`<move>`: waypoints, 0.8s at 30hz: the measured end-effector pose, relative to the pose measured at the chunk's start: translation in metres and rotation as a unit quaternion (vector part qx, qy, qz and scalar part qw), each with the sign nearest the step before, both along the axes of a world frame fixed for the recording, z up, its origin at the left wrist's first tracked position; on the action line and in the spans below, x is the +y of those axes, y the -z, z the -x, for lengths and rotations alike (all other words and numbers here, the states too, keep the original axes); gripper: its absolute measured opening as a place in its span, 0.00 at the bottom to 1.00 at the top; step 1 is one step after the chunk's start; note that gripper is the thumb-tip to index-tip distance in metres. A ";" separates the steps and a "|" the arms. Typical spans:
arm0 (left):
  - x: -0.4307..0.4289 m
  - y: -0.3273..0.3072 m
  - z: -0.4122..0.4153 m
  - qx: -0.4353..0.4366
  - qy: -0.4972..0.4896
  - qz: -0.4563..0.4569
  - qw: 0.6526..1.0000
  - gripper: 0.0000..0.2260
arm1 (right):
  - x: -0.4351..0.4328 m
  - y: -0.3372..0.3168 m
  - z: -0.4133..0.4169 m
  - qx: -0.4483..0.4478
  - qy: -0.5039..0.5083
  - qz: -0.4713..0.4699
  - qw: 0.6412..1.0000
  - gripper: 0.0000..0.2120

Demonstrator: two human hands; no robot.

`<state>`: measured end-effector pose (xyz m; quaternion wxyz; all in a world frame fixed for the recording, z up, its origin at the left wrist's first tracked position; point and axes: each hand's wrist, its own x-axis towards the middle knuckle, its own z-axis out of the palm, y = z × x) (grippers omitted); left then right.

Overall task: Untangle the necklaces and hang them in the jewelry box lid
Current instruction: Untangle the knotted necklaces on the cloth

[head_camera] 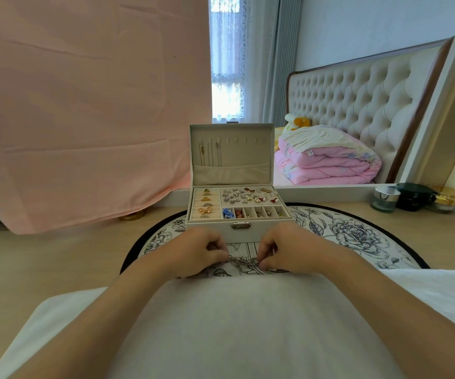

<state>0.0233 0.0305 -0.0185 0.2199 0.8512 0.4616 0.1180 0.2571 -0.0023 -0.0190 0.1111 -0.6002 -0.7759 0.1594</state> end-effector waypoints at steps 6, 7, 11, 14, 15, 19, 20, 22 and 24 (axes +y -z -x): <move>-0.006 -0.004 -0.005 0.094 0.031 -0.015 0.995 0.05 | -0.001 0.001 0.009 -0.014 -0.005 -0.018 1.000 0.08; -0.006 -0.003 -0.007 0.097 0.026 -0.022 0.995 0.06 | 0.000 0.003 0.011 -0.039 -0.013 -0.032 0.999 0.09; -0.005 0.001 -0.010 0.088 0.005 -0.056 0.995 0.06 | 0.000 0.005 0.010 -0.069 -0.038 -0.054 0.995 0.08; -0.006 0.007 -0.014 0.058 0.013 -0.073 0.996 0.06 | -0.001 0.005 0.011 -0.113 -0.047 -0.074 0.990 0.06; -0.007 0.009 -0.015 0.048 0.019 -0.079 0.996 0.06 | -0.002 0.006 0.012 -0.121 -0.044 -0.068 0.989 0.05; -0.010 0.016 -0.020 -0.033 0.021 -0.065 0.997 0.09 | -0.003 0.006 0.012 0.023 -0.008 -0.042 0.999 0.07; -0.011 0.017 -0.021 -0.070 0.008 -0.045 0.997 0.09 | -0.003 0.003 0.012 0.092 0.009 -0.031 0.995 0.08; -0.010 0.020 -0.023 -0.159 -0.016 0.007 0.987 0.06 | -0.003 -0.001 0.015 0.213 0.033 -0.005 0.976 0.10; -0.011 0.019 -0.025 -0.237 -0.031 0.067 0.969 0.03 | -0.002 -0.004 0.017 0.295 0.039 0.008 0.955 0.10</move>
